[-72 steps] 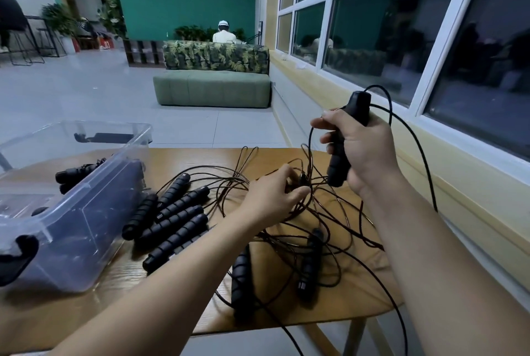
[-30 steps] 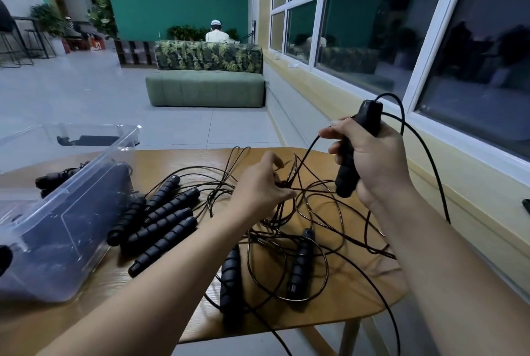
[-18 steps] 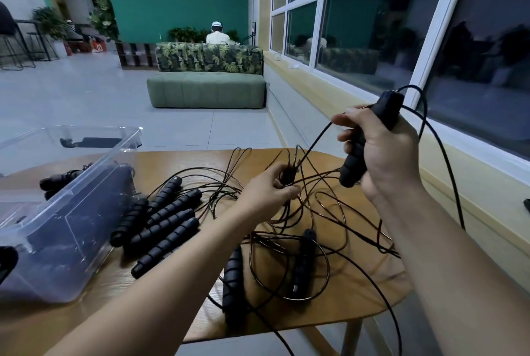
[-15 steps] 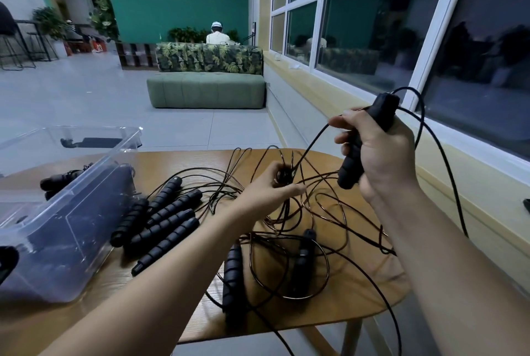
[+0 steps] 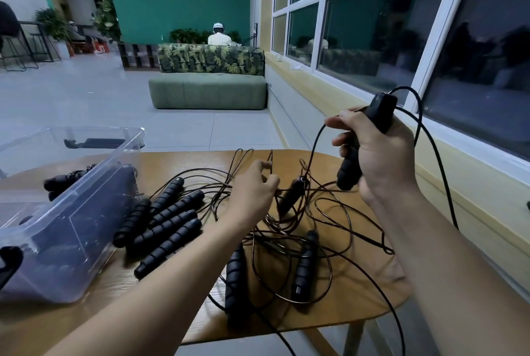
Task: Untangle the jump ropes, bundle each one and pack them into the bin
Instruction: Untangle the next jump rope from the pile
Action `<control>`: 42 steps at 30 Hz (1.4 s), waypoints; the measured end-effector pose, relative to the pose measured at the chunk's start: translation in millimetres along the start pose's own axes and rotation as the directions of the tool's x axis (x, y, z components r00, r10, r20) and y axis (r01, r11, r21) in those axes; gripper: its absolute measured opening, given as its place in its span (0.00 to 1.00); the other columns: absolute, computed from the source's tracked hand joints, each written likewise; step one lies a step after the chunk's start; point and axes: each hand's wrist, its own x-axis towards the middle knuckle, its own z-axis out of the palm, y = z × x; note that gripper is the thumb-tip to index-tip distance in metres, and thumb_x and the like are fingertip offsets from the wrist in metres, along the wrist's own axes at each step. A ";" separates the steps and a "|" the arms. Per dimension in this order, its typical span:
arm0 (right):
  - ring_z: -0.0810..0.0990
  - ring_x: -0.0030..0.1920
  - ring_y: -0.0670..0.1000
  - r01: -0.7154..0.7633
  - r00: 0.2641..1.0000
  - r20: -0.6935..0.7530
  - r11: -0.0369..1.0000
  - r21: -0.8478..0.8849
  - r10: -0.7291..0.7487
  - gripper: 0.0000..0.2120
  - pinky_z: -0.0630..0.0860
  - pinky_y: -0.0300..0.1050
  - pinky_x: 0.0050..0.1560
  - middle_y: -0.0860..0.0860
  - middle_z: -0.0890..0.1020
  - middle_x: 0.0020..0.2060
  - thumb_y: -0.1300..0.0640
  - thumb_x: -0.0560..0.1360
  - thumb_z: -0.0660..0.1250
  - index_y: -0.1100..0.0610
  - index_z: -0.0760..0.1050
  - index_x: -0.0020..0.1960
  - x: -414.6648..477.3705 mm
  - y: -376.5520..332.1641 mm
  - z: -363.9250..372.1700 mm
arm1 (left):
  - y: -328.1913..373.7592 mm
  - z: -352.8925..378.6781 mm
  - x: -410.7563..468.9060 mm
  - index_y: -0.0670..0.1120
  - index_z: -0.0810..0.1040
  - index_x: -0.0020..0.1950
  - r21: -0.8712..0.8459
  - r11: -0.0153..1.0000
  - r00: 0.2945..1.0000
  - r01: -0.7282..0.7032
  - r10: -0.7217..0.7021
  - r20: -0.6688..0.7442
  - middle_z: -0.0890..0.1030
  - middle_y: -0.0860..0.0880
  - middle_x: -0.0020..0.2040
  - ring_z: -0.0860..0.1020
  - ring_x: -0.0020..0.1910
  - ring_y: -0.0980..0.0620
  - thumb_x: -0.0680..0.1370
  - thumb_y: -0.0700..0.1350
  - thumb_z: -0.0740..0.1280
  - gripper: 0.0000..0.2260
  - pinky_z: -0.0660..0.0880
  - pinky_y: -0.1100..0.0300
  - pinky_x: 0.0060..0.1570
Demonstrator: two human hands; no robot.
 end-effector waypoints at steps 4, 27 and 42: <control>0.82 0.35 0.51 -0.001 1.000 0.011 1.000 0.001 0.001 0.02 0.75 0.47 0.40 0.57 0.89 0.45 0.59 0.81 0.72 0.57 0.81 0.50 0.8 -0.7 -1.0 | 0.0 -4.3 -1.3 0.57 0.73 0.71 0.059 0.994 0.995 -0.095 0.097 -0.037 0.78 0.55 0.55 0.80 0.54 0.55 0.75 0.50 0.75 0.25 0.80 0.54 0.54; 0.83 0.35 0.50 -0.110 0.983 0.136 0.991 -0.077 0.120 0.07 0.76 0.44 0.38 0.56 0.90 0.47 0.56 0.81 0.73 0.59 0.82 0.57 3.7 7.1 -2.1 | 49.2 -14.2 -4.3 0.53 0.83 0.61 -0.124 0.928 0.936 -0.352 0.350 -0.037 0.85 0.58 0.54 0.80 0.57 0.61 0.79 0.52 0.76 0.12 0.77 0.57 0.58; 0.85 0.37 0.51 -0.104 0.973 0.189 0.981 -0.165 0.135 0.12 0.79 0.44 0.39 0.56 0.89 0.43 0.52 0.81 0.75 0.58 0.81 0.59 -6.3 8.7 5.0 | 75.2 -37.8 -8.9 0.54 0.80 0.70 -0.265 0.855 0.888 -0.447 0.389 -0.243 0.84 0.55 0.60 0.81 0.61 0.59 0.82 0.47 0.74 0.16 0.82 0.48 0.59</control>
